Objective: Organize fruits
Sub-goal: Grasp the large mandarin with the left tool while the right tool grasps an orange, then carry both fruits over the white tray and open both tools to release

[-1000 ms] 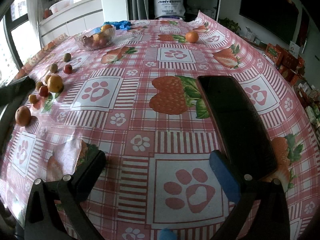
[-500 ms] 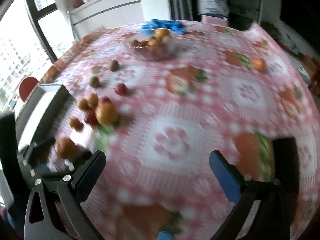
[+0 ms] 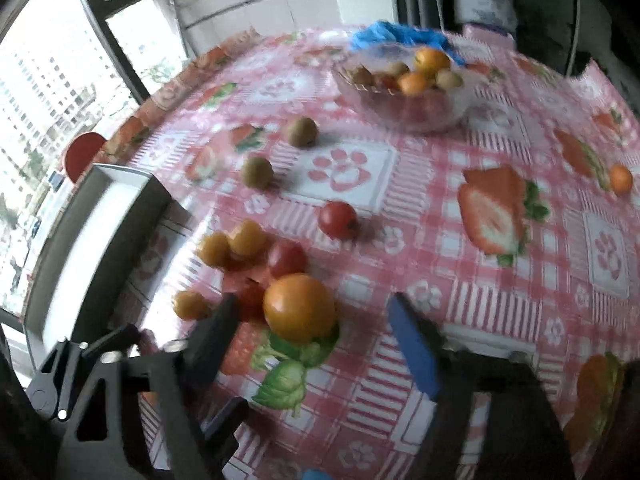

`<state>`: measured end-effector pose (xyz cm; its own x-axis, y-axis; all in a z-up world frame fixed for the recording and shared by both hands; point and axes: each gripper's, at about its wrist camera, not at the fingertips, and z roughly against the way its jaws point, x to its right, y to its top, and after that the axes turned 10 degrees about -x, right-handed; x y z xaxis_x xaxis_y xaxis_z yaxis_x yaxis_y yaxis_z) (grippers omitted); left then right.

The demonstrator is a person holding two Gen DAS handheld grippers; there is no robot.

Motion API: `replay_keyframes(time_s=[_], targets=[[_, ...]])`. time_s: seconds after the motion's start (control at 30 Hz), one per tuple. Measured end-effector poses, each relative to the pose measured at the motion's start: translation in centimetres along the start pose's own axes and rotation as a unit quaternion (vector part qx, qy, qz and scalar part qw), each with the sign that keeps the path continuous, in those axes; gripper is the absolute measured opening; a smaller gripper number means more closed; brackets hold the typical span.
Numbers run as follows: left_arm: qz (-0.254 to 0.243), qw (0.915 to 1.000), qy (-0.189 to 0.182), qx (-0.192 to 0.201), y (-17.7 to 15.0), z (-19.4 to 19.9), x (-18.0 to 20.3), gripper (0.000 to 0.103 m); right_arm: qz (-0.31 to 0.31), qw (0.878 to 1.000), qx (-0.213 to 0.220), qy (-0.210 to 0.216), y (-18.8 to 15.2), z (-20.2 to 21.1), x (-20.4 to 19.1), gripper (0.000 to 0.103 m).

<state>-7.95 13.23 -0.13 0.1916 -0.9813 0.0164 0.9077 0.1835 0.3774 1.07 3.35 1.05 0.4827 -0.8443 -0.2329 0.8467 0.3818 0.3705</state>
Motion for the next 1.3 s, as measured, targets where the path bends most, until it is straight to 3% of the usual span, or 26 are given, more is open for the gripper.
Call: replay_keyframes(time_s=[0.03,0.2,0.27,0.47,0.8,1.07,1.3], targets=[[0.003,1.0000,0.000,0.002,0.0,0.1,-0.1,0.098,-0.002,1.000,0.000,0.001,0.0,0.2,0.0,0.038],[0.008,0.9999,-0.004,0.011,0.1,0.7,-0.4,0.064,-0.016,1.000,-0.004,0.005,-1.3,1.0,1.3,0.038],[0.008,0.9998,-0.014,0.014,0.2,1.0,-0.5,0.040,-0.023,1.000,-0.003,0.006,-2.1,1.5,2.0,0.038],[0.015,0.9985,-0.052,0.005,-0.5,1.5,-0.9,0.040,-0.046,0.999,0.002,0.026,-4.8,3.3,3.7,0.038],[0.016,0.9980,-0.056,0.027,-2.2,5.1,-1.9,0.040,-0.061,0.997,0.006,0.047,-6.2,5.0,3.7,0.038],[0.036,0.9967,-0.049,0.054,-2.6,8.2,-5.2,0.040,-0.032,0.998,0.010,0.053,-5.0,5.6,-0.1,0.038],[0.064,0.9955,-0.028,0.064,-2.8,8.7,-9.1,0.040,0.015,0.998,0.001,0.065,-2.4,5.0,-6.0,0.038]])
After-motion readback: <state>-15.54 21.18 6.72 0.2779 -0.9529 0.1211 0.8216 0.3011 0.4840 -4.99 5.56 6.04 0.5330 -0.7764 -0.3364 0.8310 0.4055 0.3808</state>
